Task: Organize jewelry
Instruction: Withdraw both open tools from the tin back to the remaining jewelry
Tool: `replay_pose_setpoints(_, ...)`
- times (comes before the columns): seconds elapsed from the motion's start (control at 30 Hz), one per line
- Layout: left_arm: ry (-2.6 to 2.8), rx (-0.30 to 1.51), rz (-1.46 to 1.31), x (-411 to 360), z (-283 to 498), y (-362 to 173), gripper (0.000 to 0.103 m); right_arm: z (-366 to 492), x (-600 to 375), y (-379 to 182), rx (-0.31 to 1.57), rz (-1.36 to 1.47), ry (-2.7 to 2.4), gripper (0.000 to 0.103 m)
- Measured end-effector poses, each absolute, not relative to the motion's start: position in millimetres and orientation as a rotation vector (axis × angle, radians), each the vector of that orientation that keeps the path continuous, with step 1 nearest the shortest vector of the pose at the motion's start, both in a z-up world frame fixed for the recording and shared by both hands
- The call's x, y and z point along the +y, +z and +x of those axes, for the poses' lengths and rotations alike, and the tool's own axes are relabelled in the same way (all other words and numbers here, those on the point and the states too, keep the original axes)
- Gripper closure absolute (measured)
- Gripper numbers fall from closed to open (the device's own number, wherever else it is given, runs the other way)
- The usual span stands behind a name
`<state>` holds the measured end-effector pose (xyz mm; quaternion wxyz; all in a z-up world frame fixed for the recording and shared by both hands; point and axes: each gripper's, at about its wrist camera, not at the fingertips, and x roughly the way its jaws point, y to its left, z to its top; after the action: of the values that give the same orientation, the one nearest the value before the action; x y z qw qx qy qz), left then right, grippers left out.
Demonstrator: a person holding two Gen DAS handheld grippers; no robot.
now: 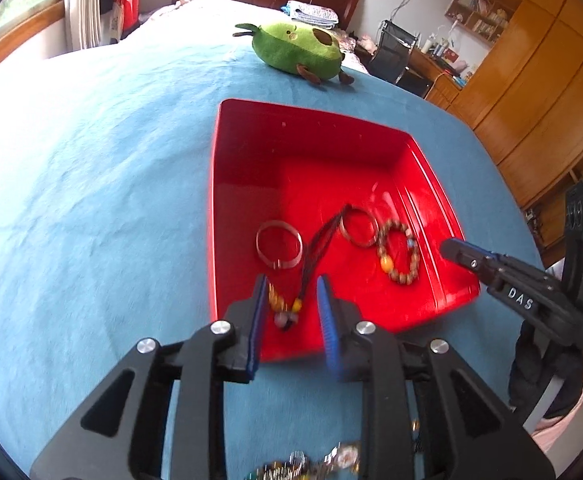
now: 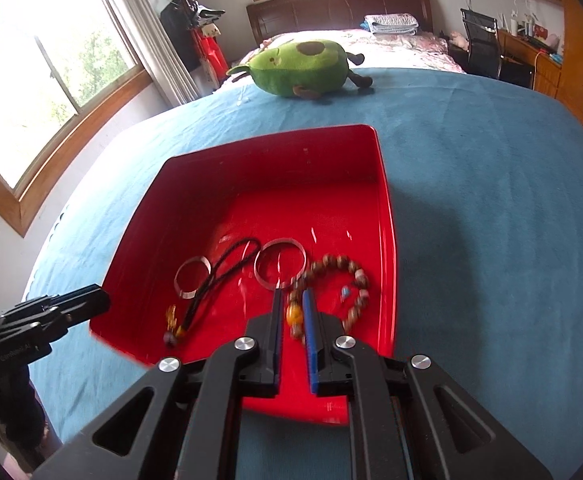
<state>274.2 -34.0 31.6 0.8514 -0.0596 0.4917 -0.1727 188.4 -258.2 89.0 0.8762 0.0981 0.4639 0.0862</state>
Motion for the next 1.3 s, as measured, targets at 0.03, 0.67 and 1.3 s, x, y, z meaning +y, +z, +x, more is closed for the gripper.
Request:
replay_pose_setpoints(0.03,-0.367,1.033,-0.117,-33.2,265.7,32.2,0.072,182.0,-257.8,89.6,0.969,0.204,0.186,0.092)
replay_pose_setpoints(0.67,-0.345,1.07,-0.016,11.2,134.3,-15.5,0.055,59.8,-262.5,72.7,0.935,0.224,0.258,0.081)
replay_pose_setpoints(1.3,-0.338,1.11,-0.069,16.6,82.4,-27.4,0.055,12.0,-294.6,32.2,1.074,0.219,0.22,0.044)
